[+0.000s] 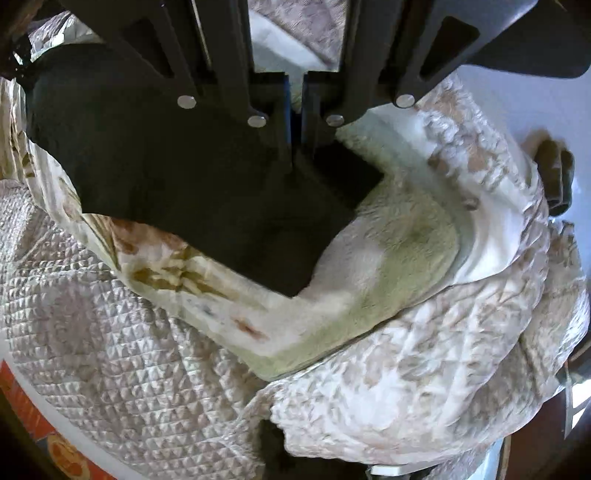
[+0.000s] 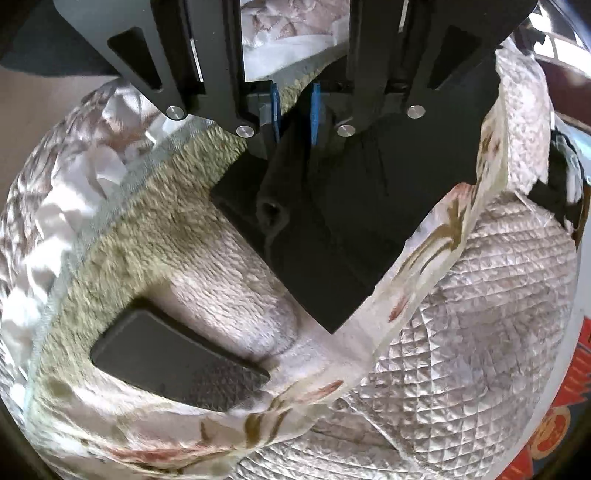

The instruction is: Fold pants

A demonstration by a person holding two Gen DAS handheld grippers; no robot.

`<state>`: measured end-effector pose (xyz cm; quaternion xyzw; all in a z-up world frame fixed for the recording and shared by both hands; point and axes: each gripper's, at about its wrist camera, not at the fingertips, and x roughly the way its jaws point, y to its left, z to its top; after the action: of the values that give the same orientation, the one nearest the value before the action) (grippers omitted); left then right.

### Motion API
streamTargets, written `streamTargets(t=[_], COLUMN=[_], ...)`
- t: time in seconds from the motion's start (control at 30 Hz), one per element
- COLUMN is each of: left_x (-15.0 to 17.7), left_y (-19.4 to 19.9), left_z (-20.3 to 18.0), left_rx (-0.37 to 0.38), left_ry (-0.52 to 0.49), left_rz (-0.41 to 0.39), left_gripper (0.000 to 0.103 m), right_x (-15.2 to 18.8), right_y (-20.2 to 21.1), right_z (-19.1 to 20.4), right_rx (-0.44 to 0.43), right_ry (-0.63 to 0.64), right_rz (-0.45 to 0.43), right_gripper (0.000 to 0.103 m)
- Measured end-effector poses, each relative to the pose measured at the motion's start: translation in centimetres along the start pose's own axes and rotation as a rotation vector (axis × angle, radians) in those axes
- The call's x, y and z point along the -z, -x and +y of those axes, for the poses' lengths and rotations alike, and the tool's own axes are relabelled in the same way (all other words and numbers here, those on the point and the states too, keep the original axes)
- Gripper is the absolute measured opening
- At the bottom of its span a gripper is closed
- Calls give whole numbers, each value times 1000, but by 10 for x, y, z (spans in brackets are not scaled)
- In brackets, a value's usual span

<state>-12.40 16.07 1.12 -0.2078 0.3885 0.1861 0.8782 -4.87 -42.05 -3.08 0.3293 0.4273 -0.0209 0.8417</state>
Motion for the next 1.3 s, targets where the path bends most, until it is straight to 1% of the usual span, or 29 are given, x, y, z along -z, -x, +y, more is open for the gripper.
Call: streamTargets(t=[0.03,0.07,0.17,0.23,0.3,0.37,0.4,0.47,0.5,0.53,0.6,0.63,0.67,0.73,0.77,0.8,0.87,0.93,0.97,1.0,1.03,1.07,1.1,1.13,1.17,1.2,1.27,1.3], left_x=[-1,-3,-15,-26,-35,-42,-44,-48,-50,-53,-59,-63,-65,-67,-66,-64,-63,-65,-64,-65,-66,-70,-74,-75,-75,-74,-72,-70], left_y=[5,11,27,35,36,30,23,4,-7,-20,-37,-45,-51,-62,-67,-71,-75,-70,-65,-58,-55,-57,-62,-69,-72,-70,-55,-43], left_z=[3,5,12,11,4,-7,-16,-28,-34,-38,-40,-38,-37,-35,-36,-38,-43,-43,-44,-48,-50,-50,-49,-44,-40,-36,-38,-44], left_rx=[-16,-27,-84,-68,-31,2,38,94,93,73,6,-24,-35,-28,-17,-24,-109,-115,-131,-179,-224,-257,-265,-270,-270,-236,-160,-126], left_ry=[2,4,19,22,16,3,-18,-43,-63,-87,-97,-92,-92,-100,-114,-131,-187,-187,-195,-225,-238,-242,-235,-207,-178,-143,-114,-130], left_rz=[-16,-31,-107,-150,-165,-163,-144,-92,-62,-42,-34,-27,-20,6,17,15,-27,-71,-116,-179,-220,-239,-220,-179,-154,-146,-187,-231], left_gripper=[10,11,17,22,31,35,39,41,41,41,41,43,49,49,49,37,11,9,5,2,2,2,2,2,2,2,2,3], right_x=[0,-1,-5,-7,-7,-6,-6,-7,-9,-9,-16,-19,-22,-25,-27,-28,-25,-26,-27,-28,-30,-32,-34,-36,-38,-39,-39,-39], right_y=[9,18,40,43,33,19,13,-3,-9,-13,-24,-28,-32,-42,-50,-56,-66,-71,-72,-71,-69,-69,-70,-73,-75,-74,-68,-65], right_z=[3,5,13,23,41,56,63,75,79,82,92,97,101,111,115,118,117,113,111,110,108,107,105,100,96,94,95,96], right_rx=[32,64,104,88,61,23,5,-10,-9,-11,-5,-3,-5,-4,-3,3,13,25,37,43,58,75,100,122,119,108,103,113], right_ry=[17,34,90,141,226,283,311,364,379,393,416,428,446,483,500,505,499,481,474,472,471,471,469,456,437,426,435,444], right_rz=[-34,-72,-185,-221,-198,-161,-145,-105,-93,-86,-78,-79,-78,-74,-72,-69,-55,-48,-55,-65,-87,-100,-104,-93,-80,-79,-111,-135], right_gripper=[21,28,34,34,34,34,34,34,34,34,34,34,34,34,34,34,34,34,34,34,34,34,34,34,34,34,34,34])
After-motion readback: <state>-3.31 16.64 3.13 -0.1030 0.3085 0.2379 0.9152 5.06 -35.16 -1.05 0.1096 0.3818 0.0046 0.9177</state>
